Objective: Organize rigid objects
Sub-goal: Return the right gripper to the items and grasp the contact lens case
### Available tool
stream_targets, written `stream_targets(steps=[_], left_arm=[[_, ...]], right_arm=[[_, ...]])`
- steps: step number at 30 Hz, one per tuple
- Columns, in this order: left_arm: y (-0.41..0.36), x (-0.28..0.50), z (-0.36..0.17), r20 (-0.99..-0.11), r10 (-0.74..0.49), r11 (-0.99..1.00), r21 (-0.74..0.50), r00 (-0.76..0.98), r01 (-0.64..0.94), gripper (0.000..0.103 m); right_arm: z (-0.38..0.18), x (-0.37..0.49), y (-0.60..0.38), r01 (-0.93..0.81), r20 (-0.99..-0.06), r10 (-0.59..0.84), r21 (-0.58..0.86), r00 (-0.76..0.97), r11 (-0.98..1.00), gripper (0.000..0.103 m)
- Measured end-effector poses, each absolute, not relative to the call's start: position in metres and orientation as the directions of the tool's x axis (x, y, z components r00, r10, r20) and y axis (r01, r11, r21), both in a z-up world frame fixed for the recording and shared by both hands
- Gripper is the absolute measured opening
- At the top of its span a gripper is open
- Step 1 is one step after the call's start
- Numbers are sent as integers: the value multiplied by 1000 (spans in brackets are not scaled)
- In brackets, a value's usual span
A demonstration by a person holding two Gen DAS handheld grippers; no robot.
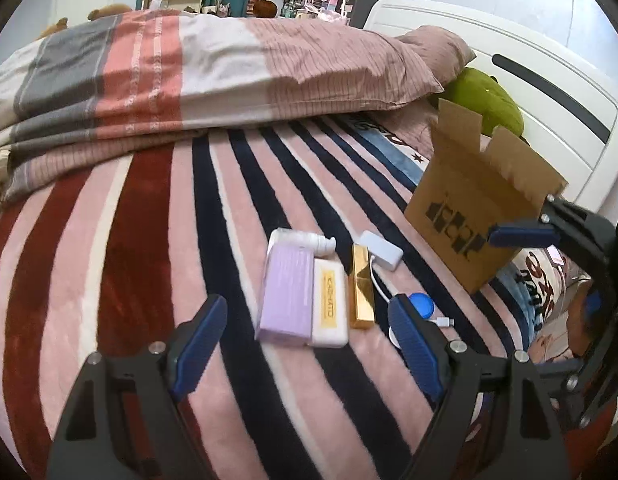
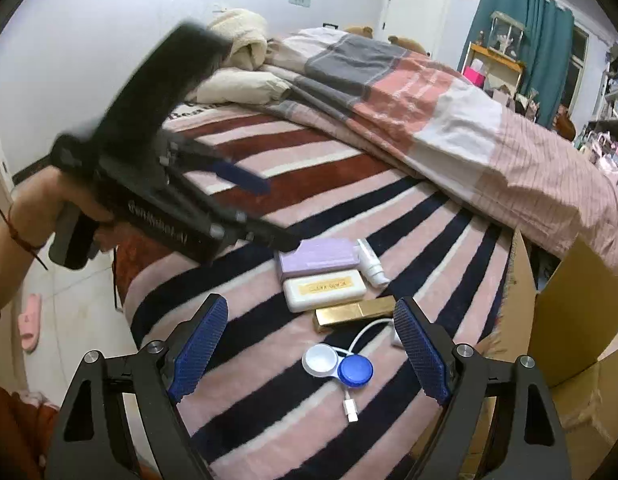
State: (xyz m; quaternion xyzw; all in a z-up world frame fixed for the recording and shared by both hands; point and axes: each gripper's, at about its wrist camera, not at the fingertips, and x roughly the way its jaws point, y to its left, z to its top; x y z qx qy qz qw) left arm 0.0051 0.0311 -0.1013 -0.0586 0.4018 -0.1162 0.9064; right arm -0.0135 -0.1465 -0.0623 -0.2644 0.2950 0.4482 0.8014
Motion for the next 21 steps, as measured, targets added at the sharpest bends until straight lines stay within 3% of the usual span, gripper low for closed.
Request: stream_targets(steps=[8,13,21], left_arm=[[34,-5,-102,-682,-275,961,-224,677,164,81],[32,-4,-108,-690,-284,958,-230,665,171,81],[29,0,-113,-704,-283,959,-227,652,172,81]], right_arm=[[-74,-12,-145,-886,-765,529,-115,368,450,82],[-109,9,-156,-848,-830,460,-30,316,529,71],[-149,45,-161,-768,-874,392,35,286,639,71]])
